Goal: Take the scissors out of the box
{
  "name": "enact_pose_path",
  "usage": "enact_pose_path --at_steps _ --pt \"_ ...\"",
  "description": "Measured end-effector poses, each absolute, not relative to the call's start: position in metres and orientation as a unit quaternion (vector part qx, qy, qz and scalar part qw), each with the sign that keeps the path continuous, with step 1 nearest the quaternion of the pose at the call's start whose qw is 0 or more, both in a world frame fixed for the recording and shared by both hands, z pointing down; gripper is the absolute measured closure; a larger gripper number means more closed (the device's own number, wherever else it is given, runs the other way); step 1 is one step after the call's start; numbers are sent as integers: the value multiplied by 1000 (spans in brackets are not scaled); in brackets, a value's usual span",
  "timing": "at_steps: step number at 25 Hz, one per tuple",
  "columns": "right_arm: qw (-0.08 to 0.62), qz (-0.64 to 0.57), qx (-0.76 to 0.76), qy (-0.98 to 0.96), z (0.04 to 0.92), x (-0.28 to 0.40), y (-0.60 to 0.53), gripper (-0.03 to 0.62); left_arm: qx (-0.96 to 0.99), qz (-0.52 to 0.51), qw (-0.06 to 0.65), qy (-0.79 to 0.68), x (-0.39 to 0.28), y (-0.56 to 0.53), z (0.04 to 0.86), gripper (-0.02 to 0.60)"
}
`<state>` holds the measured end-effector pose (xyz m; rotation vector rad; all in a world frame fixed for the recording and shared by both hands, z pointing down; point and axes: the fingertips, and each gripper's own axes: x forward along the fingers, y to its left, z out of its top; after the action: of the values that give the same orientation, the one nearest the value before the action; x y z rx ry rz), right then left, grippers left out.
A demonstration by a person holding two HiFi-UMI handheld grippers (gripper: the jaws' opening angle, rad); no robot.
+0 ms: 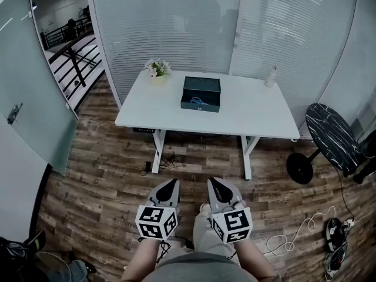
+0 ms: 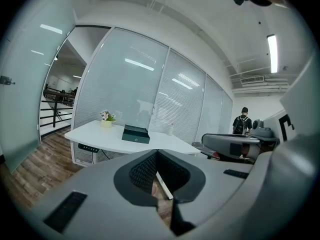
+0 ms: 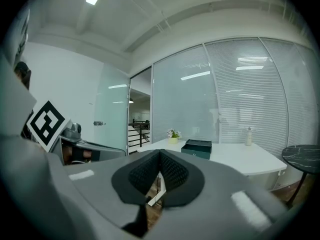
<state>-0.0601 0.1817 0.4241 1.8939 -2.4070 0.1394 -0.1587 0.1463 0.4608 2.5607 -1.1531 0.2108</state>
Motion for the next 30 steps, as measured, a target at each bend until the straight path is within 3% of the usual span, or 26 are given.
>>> enact_pose_path --at_steps 30 --pt "39 19 540 -841 415 93 -107 585 865 44 156 -475 -17 -118 448 578"
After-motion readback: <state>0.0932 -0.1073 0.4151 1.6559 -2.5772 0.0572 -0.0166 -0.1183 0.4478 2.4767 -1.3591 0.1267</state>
